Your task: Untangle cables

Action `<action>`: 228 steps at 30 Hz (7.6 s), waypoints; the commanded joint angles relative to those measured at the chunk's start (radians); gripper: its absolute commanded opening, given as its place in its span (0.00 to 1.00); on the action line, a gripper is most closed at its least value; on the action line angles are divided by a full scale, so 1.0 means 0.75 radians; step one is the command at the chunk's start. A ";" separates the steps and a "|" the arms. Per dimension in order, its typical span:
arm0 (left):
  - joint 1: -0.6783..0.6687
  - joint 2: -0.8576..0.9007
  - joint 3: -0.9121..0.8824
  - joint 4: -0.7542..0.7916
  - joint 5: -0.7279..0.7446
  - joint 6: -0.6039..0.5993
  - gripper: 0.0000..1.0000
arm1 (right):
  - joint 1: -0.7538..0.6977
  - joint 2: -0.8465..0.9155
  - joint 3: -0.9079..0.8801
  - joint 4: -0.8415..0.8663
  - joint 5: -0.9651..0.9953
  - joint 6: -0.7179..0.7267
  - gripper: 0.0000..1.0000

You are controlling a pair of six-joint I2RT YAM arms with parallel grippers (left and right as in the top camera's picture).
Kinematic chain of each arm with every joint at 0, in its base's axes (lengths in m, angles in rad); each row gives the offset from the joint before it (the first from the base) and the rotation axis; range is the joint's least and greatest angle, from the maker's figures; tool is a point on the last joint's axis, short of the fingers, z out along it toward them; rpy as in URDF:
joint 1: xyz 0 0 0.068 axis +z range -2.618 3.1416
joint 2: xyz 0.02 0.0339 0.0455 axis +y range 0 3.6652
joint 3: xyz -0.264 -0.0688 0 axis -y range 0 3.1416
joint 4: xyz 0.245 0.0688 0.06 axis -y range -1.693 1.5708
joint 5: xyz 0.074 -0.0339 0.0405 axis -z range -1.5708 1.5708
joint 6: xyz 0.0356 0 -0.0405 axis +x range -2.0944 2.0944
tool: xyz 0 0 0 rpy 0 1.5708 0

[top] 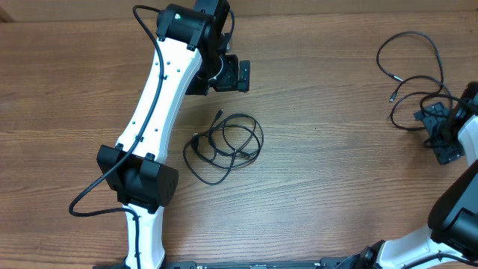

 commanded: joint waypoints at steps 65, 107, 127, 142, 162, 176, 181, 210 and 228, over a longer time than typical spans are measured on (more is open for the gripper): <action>-0.002 0.004 -0.010 -0.045 -0.009 0.025 1.00 | 0.306 0.458 0.686 -0.204 -0.296 -0.322 0.92; -0.002 0.004 -0.010 -0.056 -0.039 0.025 1.00 | 0.352 0.527 1.179 -0.257 -0.505 -0.217 1.00; 0.000 -0.153 -0.009 -0.072 -0.039 -0.011 0.95 | 0.163 0.068 1.179 -0.971 -0.605 -0.389 0.99; -0.001 -0.547 -0.010 -0.148 -0.190 -0.053 0.96 | 0.519 -0.135 1.171 -1.326 -0.586 -0.492 0.96; 0.000 -0.543 -0.093 -0.142 -0.207 -0.035 1.00 | 0.721 -0.125 0.861 -0.914 -0.399 -0.275 1.00; 0.073 -0.531 -0.303 -0.138 -0.458 -0.287 1.00 | 1.025 -0.125 0.454 -0.742 -0.750 -0.452 0.95; 0.197 -0.531 -0.403 -0.138 -0.377 -0.355 0.99 | 1.171 -0.124 0.276 -0.493 -0.684 -0.250 0.92; 0.218 -0.531 -0.697 -0.067 -0.213 -0.356 0.99 | 1.261 -0.125 0.212 -0.311 -0.600 -0.109 1.00; 0.218 -0.531 -0.697 -0.066 -0.214 -0.355 0.99 | 0.915 -0.125 0.470 -0.336 -0.496 -0.152 0.94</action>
